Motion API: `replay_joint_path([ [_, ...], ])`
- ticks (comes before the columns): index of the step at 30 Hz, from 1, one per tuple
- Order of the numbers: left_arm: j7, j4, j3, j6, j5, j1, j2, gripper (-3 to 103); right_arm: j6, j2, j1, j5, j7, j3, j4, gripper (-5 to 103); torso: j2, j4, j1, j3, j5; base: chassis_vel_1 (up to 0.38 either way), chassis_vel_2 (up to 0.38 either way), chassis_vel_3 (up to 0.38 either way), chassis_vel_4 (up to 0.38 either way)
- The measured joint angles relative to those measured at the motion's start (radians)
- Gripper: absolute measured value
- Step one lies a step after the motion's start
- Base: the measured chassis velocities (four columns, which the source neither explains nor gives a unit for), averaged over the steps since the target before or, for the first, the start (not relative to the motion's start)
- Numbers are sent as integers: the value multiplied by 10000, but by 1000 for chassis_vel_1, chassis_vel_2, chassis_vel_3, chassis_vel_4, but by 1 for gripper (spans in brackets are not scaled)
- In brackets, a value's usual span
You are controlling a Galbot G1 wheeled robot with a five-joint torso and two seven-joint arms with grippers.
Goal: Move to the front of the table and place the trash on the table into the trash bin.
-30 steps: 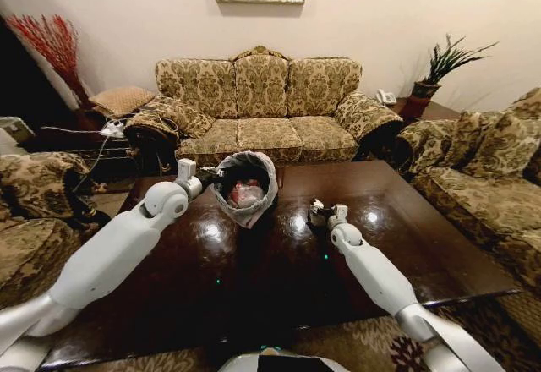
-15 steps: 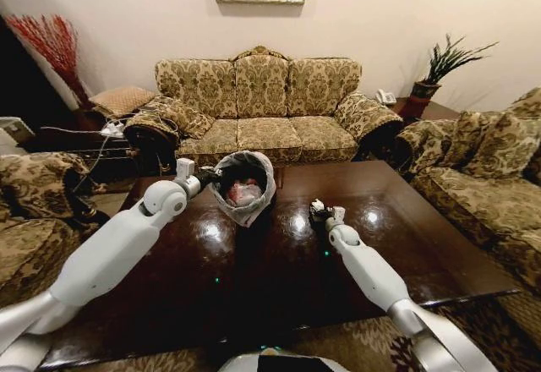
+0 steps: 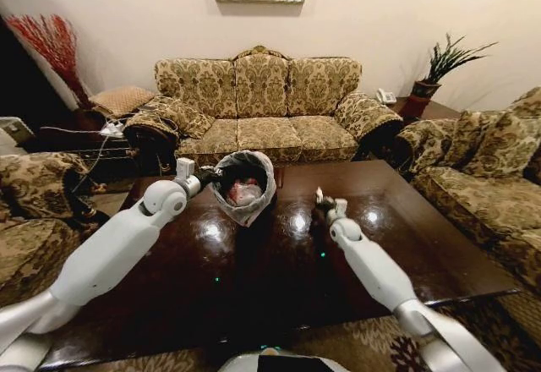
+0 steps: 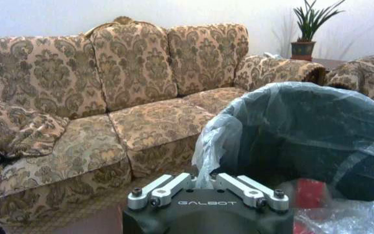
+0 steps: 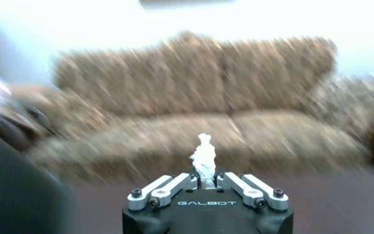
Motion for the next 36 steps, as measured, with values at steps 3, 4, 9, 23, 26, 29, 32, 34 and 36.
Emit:
replay_joint_path([
  [3,68,-26,37,46,0,-31,4,3,-333,-750,461,1130,162,-574,1416,6,0,0,-2,-1,0,0,0,0,0],
  [4,99,-29,45,79,-1,-50,3,3,-397,-922,642,1386,143,-744,1684,6,0,0,-2,0,0,0,0,0,0],
  [9,333,40,157,347,-26,-198,-85,3,-769,-1611,2846,2925,-37,-2520,3052,6,0,-3,-1,-1,-1,0,0,0,0],
  [23,466,77,140,552,-27,-237,-92,3,-1475,-684,4703,4533,218,-4999,3649,6,0,0,1,0,3,0,0,0,0],
  [26,480,167,125,531,-21,-238,-97,3,-1690,-682,4532,4349,184,-5067,3709,6,0,0,1,0,2,0,0,0,0],
  [29,487,202,124,505,-12,-254,-123,3,-1732,-688,4487,4242,169,-5073,3710,8,0,0,1,0,1,0,0,0,0],
  [32,495,206,124,484,-12,-292,-153,3,-1731,-656,4476,4153,173,-5059,3625,19,0,0,1,0,1,0,0,0,0],
  [34,499,206,129,483,-12,-338,-171,3,-1734,-632,4493,4124,183,-5031,3567,25,0,0,1,0,2,0,0,0,0],
  [36,500,206,132,463,-12,-352,-169,3,-1721,-649,4511,4098,152,-5005,3530,36,0,0,1,0,2,0,0,0,0],
])
